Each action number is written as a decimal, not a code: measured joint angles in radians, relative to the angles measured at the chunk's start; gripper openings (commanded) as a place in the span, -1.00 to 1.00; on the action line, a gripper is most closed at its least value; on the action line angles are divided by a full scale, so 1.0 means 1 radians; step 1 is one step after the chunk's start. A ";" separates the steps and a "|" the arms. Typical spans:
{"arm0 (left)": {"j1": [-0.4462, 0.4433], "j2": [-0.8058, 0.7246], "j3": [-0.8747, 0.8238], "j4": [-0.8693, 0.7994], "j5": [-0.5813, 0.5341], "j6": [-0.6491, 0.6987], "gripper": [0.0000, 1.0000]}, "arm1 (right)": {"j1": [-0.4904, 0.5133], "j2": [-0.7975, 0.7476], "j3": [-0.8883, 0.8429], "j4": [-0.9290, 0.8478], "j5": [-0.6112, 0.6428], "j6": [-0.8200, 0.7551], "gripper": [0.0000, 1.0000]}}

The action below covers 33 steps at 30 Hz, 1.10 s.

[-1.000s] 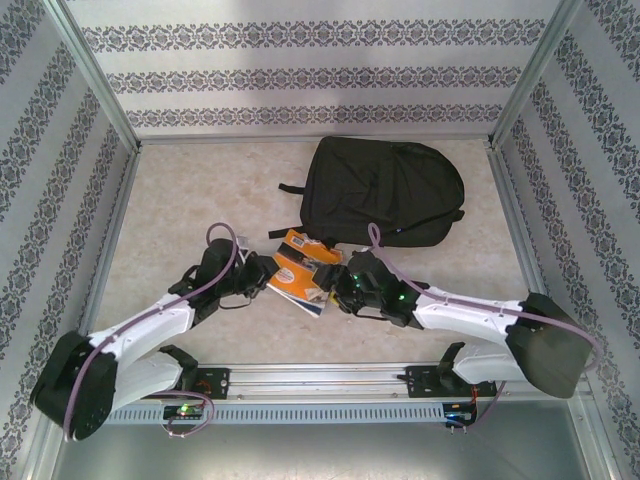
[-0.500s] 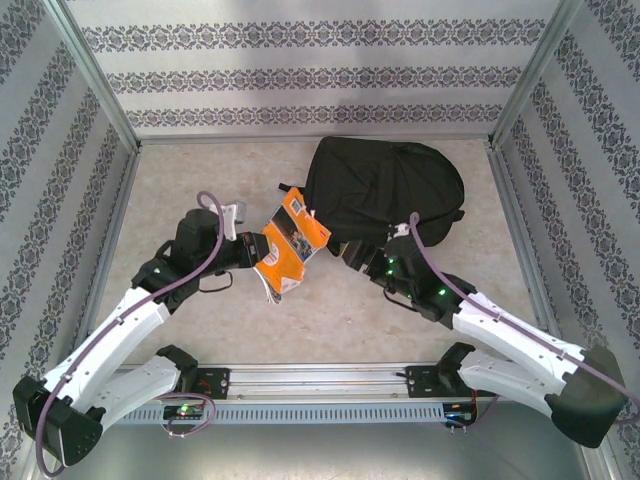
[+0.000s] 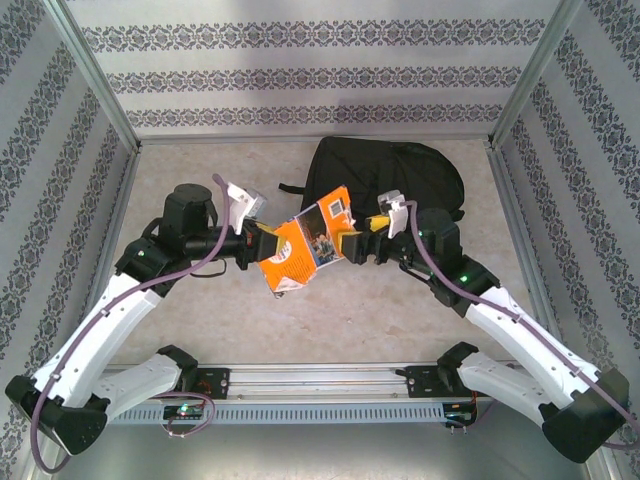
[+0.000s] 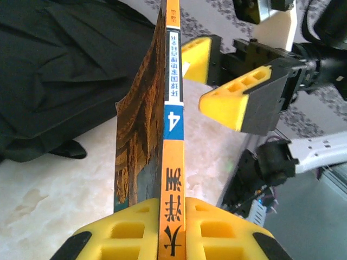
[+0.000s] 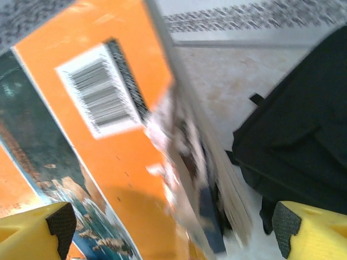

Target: Pack the student bag

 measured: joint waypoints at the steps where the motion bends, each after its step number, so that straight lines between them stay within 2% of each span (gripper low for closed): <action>1: 0.004 0.016 0.000 0.006 0.038 0.010 -1.00 | -0.006 0.009 0.001 0.012 -0.022 -0.055 0.89; 4: 0.005 0.064 0.000 0.027 0.134 0.018 -1.00 | -0.034 0.049 0.021 0.004 -0.060 -0.175 0.85; 8: 0.015 0.082 -0.004 0.052 0.208 0.029 -1.00 | -0.082 0.068 0.047 -0.024 -0.129 -0.269 0.81; 13: 0.018 0.062 -0.004 0.070 0.290 0.047 -1.00 | -0.117 0.031 0.048 -0.017 -0.270 -0.310 0.75; 18: 0.018 0.047 -0.004 0.074 0.343 0.061 -1.00 | -0.122 0.018 0.040 0.030 -0.457 -0.296 0.51; 22: 0.018 0.047 -0.004 0.073 0.365 0.070 -1.00 | -0.122 0.037 0.040 0.079 -0.588 -0.245 0.14; 27: 0.027 0.045 -0.004 0.072 0.358 0.072 -1.00 | -0.129 0.046 0.029 0.137 -0.678 -0.159 -0.94; 29: 0.033 0.045 -0.004 0.073 0.358 0.072 -0.97 | -0.128 0.037 0.015 0.156 -0.689 -0.117 -1.00; 33: 0.035 0.045 -0.004 0.080 0.354 0.065 -0.39 | -0.128 0.010 -0.012 0.191 -0.676 -0.062 -1.00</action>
